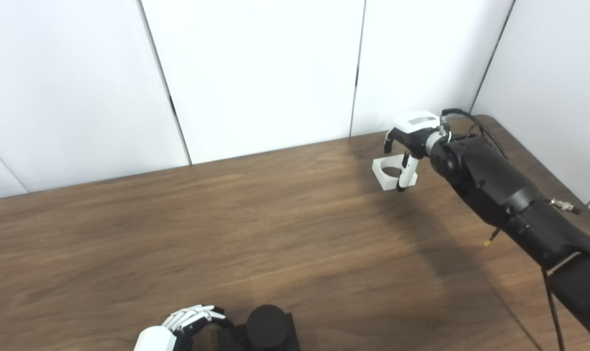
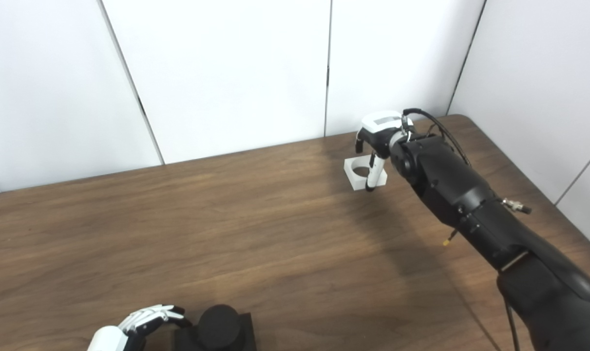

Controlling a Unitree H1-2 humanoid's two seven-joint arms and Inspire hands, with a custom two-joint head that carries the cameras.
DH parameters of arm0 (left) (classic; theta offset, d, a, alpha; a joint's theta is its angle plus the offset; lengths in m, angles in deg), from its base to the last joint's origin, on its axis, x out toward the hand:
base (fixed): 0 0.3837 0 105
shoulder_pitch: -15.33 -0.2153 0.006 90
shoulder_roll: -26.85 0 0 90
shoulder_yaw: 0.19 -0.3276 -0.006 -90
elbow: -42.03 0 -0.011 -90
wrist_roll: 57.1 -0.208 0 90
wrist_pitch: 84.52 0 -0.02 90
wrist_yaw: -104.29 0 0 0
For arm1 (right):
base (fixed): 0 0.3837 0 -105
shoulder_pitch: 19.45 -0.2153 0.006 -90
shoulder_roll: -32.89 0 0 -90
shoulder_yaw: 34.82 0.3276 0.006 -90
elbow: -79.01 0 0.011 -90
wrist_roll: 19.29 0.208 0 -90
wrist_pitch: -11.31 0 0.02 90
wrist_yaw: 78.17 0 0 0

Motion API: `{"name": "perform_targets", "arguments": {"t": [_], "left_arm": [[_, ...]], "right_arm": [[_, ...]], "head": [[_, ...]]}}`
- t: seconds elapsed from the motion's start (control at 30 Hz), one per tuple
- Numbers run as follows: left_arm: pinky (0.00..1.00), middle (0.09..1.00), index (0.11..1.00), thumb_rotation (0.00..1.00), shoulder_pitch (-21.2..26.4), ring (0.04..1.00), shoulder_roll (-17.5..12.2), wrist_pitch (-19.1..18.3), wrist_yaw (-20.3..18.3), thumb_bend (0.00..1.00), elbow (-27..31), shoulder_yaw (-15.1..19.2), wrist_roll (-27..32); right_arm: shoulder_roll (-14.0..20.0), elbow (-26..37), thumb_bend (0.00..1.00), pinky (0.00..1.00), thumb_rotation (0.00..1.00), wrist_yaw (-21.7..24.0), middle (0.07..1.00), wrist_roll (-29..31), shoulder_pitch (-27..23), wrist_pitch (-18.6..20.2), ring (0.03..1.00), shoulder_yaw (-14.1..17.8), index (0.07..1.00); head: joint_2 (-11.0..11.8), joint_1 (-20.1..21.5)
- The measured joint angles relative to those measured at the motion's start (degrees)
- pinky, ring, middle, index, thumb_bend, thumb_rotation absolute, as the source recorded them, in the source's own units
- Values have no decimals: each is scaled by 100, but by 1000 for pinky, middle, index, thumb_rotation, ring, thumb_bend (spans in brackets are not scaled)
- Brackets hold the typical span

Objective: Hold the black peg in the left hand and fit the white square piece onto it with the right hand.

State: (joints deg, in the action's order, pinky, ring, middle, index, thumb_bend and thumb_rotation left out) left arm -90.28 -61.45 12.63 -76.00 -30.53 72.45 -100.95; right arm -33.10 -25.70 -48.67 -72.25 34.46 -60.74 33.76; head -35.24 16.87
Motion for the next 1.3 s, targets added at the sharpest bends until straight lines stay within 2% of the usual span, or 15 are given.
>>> {"name": "perform_targets", "arguments": {"t": [0.23, 0.9, 1.3], "left_arm": [[783, 735, 485, 45, -6, 781, 3, -14, -18, 519, 18, 1, -1], [789, 739, 485, 45, -30, 787, 33, -158, -65, 518, 104, -28, -36], [793, 739, 485, 45, -49, 787, 42, -195, -69, 518, 128, -43, -35]], "right_arm": [[0, -35, 874, 982, 229, -18, 908, -2, 11, -65, 971, -5, 709], [-15, -170, 868, 1000, 191, 12, 902, -19, 24, -66, 981, -63, 709], [-15, -172, 868, 1000, 203, 64, 903, -30, 24, -64, 980, -139, 737]], "head": [[0, -35], [-44, -79], [-62, -97]]}}
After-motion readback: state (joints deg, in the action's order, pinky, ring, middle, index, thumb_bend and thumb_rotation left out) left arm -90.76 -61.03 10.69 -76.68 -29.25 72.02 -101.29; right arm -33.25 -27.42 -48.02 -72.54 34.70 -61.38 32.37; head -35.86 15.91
